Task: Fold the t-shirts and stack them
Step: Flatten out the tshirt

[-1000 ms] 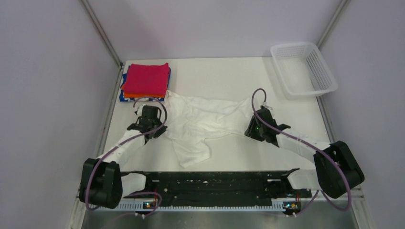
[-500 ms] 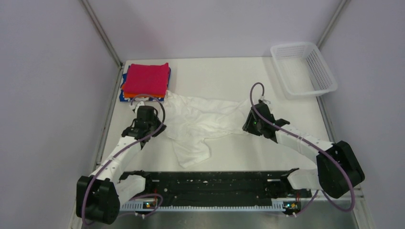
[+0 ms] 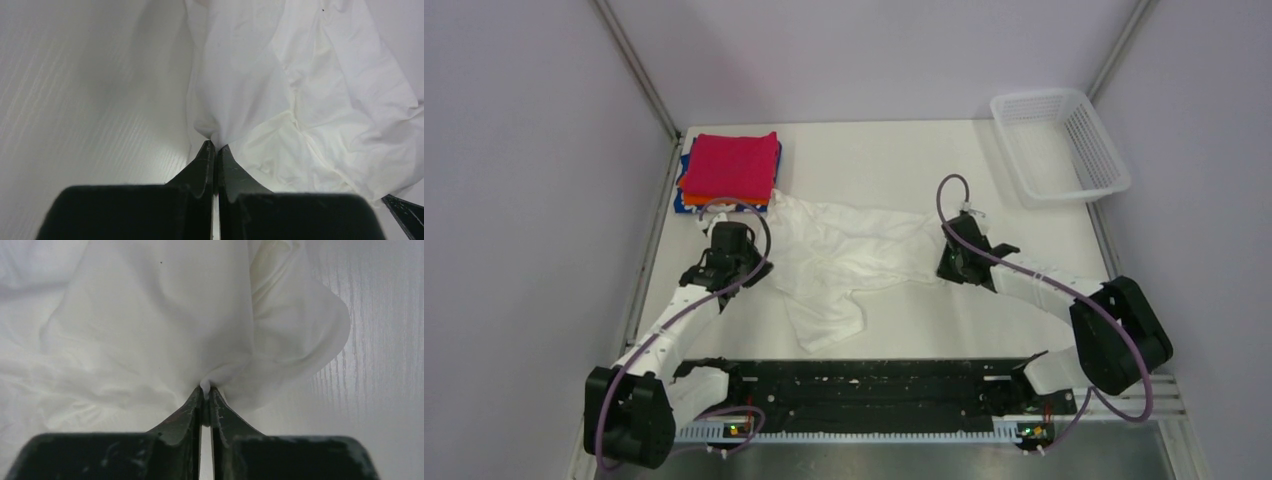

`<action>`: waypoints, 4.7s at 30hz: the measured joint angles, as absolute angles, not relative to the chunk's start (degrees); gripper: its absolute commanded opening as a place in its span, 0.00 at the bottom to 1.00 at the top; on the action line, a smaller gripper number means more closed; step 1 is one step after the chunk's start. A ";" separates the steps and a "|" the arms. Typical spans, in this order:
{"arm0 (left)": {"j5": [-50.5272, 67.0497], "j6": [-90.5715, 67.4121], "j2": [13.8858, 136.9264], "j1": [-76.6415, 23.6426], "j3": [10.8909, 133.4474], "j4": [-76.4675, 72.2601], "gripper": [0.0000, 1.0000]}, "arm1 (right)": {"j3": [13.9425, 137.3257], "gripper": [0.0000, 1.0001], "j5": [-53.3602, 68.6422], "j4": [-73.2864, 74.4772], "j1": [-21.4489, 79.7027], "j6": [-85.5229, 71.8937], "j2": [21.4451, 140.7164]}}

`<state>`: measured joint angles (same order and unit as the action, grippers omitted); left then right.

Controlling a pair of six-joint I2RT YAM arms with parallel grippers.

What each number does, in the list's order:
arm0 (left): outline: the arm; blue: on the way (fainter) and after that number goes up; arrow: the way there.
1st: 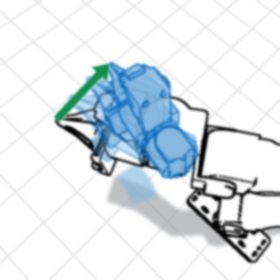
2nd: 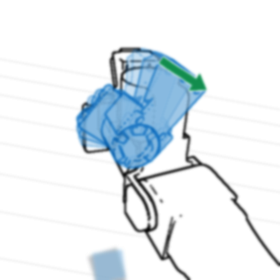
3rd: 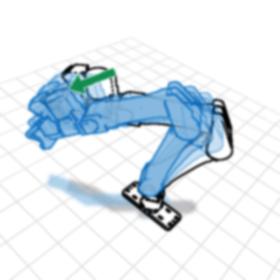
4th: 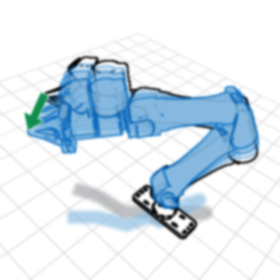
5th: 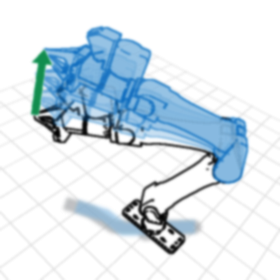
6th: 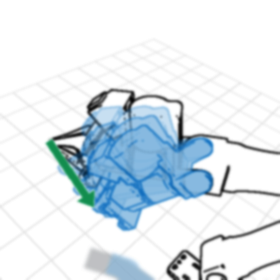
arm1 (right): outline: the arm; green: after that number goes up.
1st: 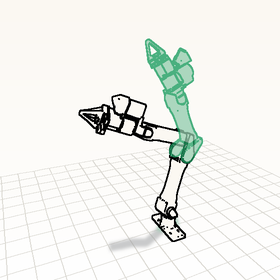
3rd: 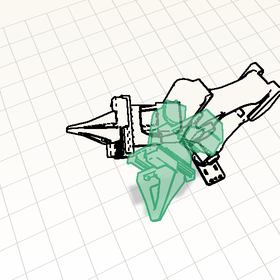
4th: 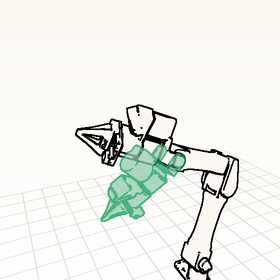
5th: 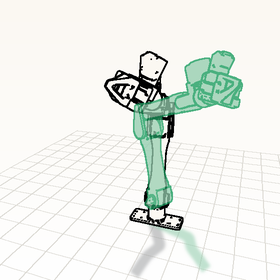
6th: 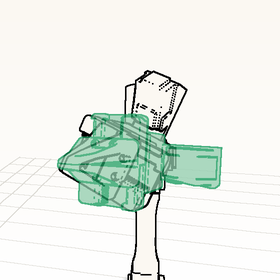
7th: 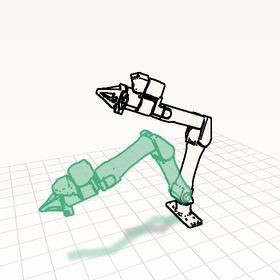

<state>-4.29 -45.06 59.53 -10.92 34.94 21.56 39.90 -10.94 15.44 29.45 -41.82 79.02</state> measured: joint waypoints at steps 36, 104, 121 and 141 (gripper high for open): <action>1.21 -35.81 33.69 -10.92 93.30 24.23 0.00 | 92.58 0.00 0.14 25.04 29.85 -25.32 37.58; 1.52 -36.47 105.69 -19.55 67.81 16.38 0.99 | 64.03 0.99 -23.57 20.73 23.86 -11.97 103.24; -1.13 -38.76 104.84 -16.12 65.12 12.71 0.99 | 65.69 0.99 -41.82 24.47 15.20 -12.69 105.06; -0.23 -37.91 103.63 -14.37 63.99 12.62 0.99 | 60.40 0.99 -40.34 24.32 7.68 -17.19 84.58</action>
